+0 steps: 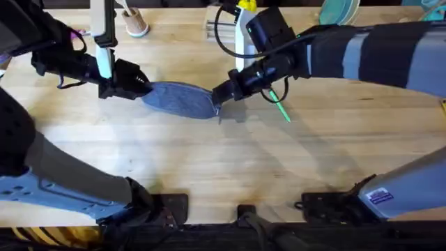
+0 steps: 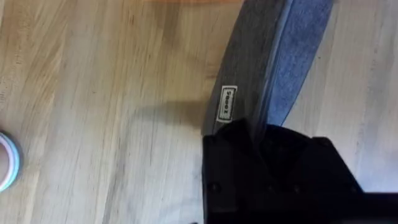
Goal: Unzip the bag, pick up the pens from the table one at a time and place them inside, then zip the bag closed.
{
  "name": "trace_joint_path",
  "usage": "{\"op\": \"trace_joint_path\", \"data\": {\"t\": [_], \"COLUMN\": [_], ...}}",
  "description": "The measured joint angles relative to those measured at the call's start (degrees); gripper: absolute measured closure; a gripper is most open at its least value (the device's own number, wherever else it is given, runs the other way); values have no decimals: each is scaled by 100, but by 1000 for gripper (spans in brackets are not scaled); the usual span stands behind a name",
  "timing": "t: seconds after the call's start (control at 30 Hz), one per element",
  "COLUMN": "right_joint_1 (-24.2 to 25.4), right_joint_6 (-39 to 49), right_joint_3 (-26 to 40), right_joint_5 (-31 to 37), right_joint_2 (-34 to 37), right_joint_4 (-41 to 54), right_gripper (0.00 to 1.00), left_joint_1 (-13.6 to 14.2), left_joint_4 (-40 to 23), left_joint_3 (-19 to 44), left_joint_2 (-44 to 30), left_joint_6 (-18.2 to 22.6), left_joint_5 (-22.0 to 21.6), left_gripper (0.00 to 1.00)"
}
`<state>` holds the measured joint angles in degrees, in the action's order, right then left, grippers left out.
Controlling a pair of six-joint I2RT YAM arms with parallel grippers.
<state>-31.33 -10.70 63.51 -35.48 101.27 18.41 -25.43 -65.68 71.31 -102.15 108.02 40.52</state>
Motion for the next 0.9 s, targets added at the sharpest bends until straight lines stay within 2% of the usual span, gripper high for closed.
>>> {"op": "trace_joint_path", "data": {"t": [0.27, 0.47, 0.9], "right_joint_1": [7, 4, -23], "right_joint_6": [0, 2, 2], "right_joint_3": [35, 382, 739], "right_joint_5": [-11, 22, 219], "right_joint_2": [-145, -432, -435], "right_joint_4": [156, 461, 615], "right_gripper": [970, 970, 970], "left_joint_1": [0, 0, 15], "left_joint_4": [10, 34, 95], "left_joint_3": [0, 0, 0], "left_joint_2": [0, 0, -2], "left_joint_6": [1, -1, -1], "left_joint_5": [-1, 14, 25], "left_gripper": [959, 959, 959]}}
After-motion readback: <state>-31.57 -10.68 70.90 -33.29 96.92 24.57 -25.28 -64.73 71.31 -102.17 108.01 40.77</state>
